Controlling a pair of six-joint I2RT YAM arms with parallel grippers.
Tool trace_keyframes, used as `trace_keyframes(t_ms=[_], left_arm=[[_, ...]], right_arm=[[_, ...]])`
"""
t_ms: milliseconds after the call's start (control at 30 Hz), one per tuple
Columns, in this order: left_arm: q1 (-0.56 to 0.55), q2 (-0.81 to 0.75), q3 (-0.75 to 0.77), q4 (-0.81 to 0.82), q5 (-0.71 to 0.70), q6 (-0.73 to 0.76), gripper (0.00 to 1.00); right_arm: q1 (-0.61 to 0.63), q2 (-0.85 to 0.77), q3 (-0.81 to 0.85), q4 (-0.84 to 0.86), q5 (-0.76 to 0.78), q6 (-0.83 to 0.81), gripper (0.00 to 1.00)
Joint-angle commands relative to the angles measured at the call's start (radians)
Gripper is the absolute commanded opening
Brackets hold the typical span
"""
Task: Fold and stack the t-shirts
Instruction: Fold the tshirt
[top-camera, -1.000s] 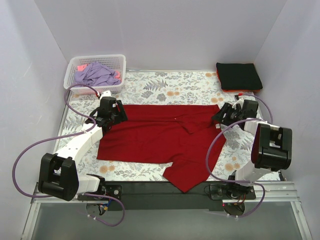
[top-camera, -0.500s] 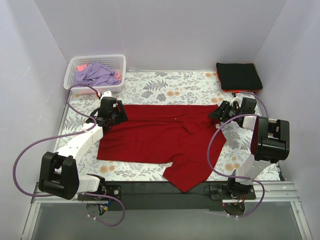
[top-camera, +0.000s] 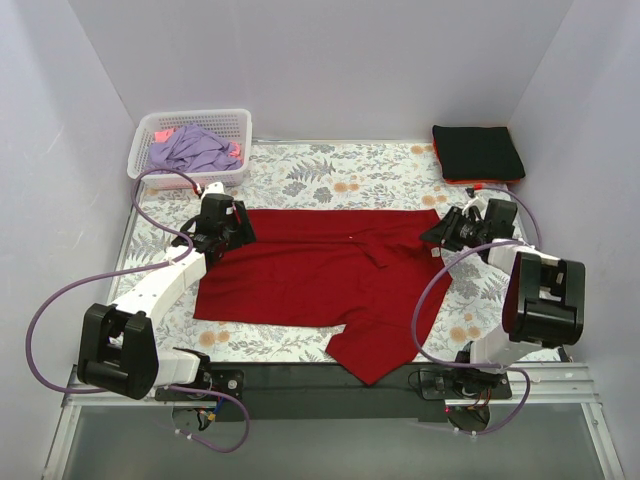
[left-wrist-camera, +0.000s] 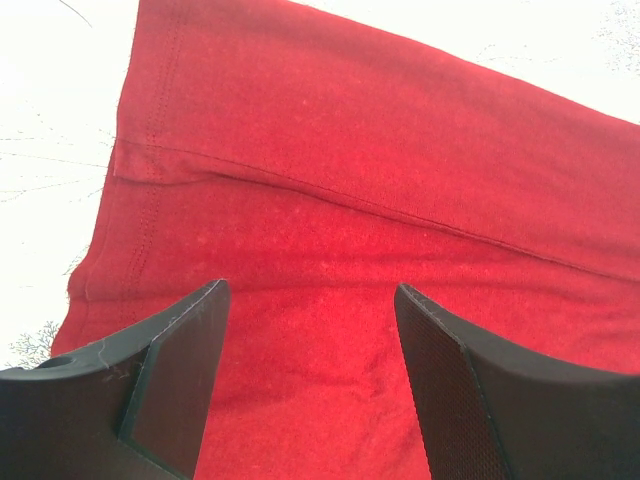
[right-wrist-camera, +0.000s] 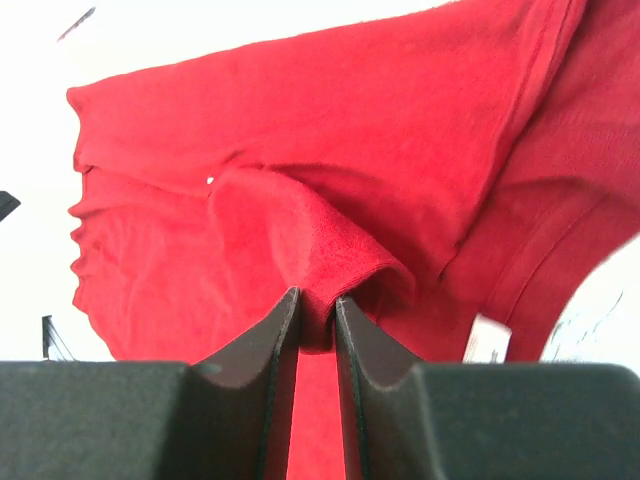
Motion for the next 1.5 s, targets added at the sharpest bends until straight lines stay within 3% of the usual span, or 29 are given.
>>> trace_keyframes(t_ms=[0,167,367,567,667,800,1000,1200,1467], left_arm=[[-0.002,-0.024,0.02,0.003,0.015,0.009,0.66],[-0.001,-0.029,0.019,0.003,0.022,0.006,0.66],[-0.002,-0.024,0.019,0.005,0.047,0.004,0.66],[-0.035,0.002,0.04,0.017,0.183,-0.025,0.66],[-0.105,0.033,0.069,0.019,0.273,-0.101,0.66],[-0.267,0.143,0.147,0.074,0.299,-0.209,0.63],[-0.422,0.376,0.333,0.097,0.306,-0.289,0.51],[-0.513,0.602,0.526,0.095,0.294,-0.307,0.45],[-0.57,0.732,0.645,0.085,0.291,-0.322,0.38]], right_arm=[[-0.001,-0.081,-0.04,-0.097,0.024,0.01,0.26],[-0.001,-0.176,-0.079,-0.241,0.122,0.008,0.27],[0.068,-0.221,-0.116,-0.299,0.047,-0.027,0.28],[0.079,-0.291,-0.123,-0.332,0.158,-0.056,0.38],[0.079,-0.328,-0.119,-0.332,0.21,-0.053,0.46],[0.079,-0.36,-0.125,-0.32,0.28,-0.049,0.49],[0.079,-0.374,-0.168,-0.255,0.248,-0.036,0.48],[0.079,-0.386,-0.246,-0.177,0.204,0.007,0.48],[0.079,-0.351,-0.277,-0.088,0.178,0.016,0.47]])
